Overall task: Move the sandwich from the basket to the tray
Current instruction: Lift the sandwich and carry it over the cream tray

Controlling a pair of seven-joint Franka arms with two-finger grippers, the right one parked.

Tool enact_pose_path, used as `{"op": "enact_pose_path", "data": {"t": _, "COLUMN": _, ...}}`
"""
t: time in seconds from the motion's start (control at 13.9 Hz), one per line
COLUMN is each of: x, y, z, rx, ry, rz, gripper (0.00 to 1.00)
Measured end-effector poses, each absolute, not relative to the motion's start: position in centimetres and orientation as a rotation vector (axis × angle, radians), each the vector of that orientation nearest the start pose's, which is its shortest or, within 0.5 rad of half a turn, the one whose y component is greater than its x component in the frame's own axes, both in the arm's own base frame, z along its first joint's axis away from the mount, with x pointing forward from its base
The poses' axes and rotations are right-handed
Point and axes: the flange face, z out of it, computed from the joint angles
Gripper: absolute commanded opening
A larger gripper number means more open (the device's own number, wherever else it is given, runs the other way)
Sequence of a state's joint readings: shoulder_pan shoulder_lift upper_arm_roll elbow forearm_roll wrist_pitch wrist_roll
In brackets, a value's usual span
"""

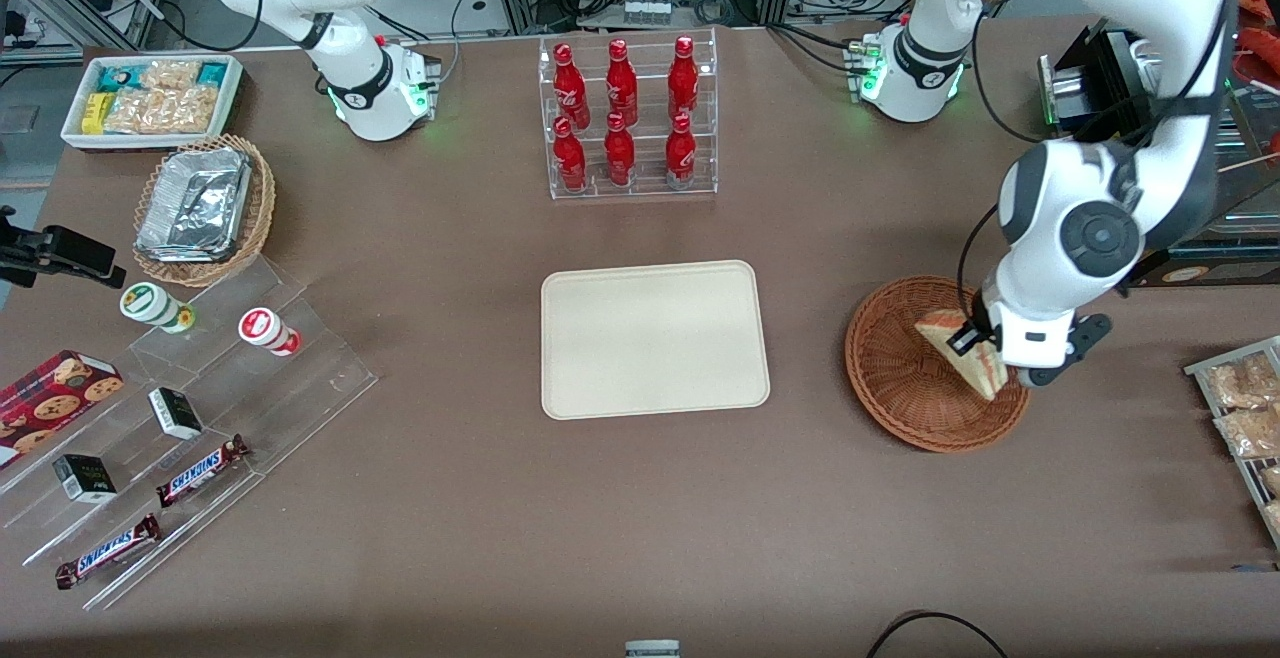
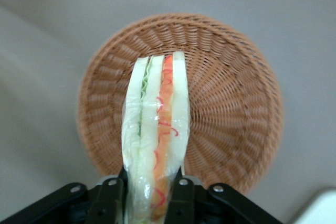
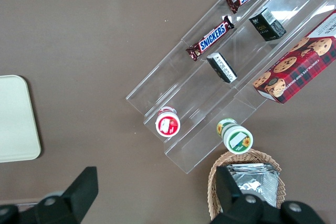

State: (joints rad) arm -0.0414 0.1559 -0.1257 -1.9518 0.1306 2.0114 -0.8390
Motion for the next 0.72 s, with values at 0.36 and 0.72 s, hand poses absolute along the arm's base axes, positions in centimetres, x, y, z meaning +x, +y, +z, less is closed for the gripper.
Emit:
{"op": "enact_pose_path", "data": {"t": 0.36, "x": 55.8, "y": -21.7, "z": 53.1, "rx": -2.999, "ry": -0.619, "rz": -0.035, "gripper": 0.00}}
{"op": "enact_pose_path", "data": {"t": 0.72, "x": 52.2, "y": -34.4, "z": 51.1, "rx": -3.117, "ry": -0.276, "rz": 0.058, "gripper": 0.00}}
